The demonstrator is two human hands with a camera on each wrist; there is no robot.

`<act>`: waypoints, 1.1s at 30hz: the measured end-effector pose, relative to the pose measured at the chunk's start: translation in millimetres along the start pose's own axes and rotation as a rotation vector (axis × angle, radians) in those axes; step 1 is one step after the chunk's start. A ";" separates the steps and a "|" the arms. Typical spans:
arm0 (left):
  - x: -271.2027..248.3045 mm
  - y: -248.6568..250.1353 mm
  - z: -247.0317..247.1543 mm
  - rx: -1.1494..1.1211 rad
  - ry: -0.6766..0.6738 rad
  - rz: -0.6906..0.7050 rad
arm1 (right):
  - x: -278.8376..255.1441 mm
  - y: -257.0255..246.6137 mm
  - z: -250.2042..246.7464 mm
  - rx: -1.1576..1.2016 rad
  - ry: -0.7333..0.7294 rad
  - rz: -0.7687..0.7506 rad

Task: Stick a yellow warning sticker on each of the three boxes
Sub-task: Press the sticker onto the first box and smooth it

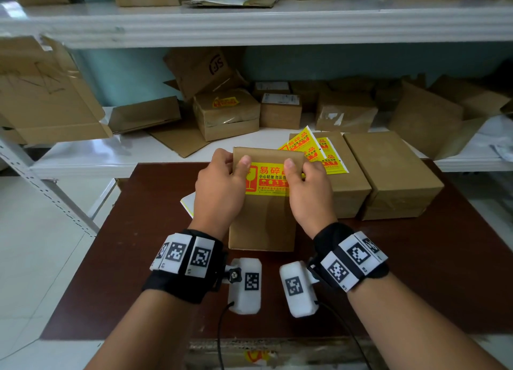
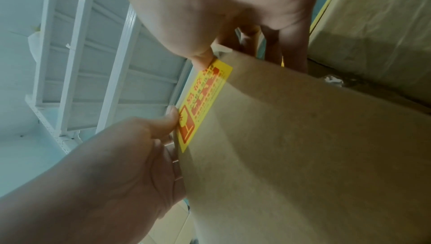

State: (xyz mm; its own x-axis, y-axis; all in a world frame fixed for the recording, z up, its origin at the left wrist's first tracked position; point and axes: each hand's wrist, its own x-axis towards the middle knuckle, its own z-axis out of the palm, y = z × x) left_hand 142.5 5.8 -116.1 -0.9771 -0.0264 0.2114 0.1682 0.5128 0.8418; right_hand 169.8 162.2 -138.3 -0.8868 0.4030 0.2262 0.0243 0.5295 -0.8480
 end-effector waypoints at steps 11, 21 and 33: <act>7.5 -6.8 -7.1 -0.106 -0.085 -0.010 | 8.7 4.9 -4.4 0.072 -0.071 0.047; 10.2 -20.0 -9.7 -0.030 -0.264 0.035 | 4.5 11.2 0.9 0.007 -0.128 -0.048; 18.7 -22.8 -32.4 -0.298 -0.302 -0.018 | 13.3 14.9 -4.4 0.067 -0.278 -0.060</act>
State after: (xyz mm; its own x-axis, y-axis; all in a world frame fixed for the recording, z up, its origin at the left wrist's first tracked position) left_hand 124.6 -34.2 -115.2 -0.9672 0.2421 0.0774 0.1376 0.2425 0.9604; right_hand 160.4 178.7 -145.9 -0.9783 0.1477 0.1452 -0.0546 0.4921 -0.8688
